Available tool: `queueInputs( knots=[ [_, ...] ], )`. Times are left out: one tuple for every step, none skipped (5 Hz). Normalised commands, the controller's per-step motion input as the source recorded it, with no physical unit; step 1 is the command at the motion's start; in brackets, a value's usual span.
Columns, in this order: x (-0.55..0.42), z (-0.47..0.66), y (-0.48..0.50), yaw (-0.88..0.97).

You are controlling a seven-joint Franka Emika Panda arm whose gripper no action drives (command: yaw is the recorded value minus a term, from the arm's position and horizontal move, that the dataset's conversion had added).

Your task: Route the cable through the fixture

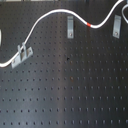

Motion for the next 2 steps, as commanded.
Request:
queueInputs(
  knots=[
    [0.0,0.0,-0.034,0.0],
    [-0.001,0.07,-0.02,0.0]
  ],
)
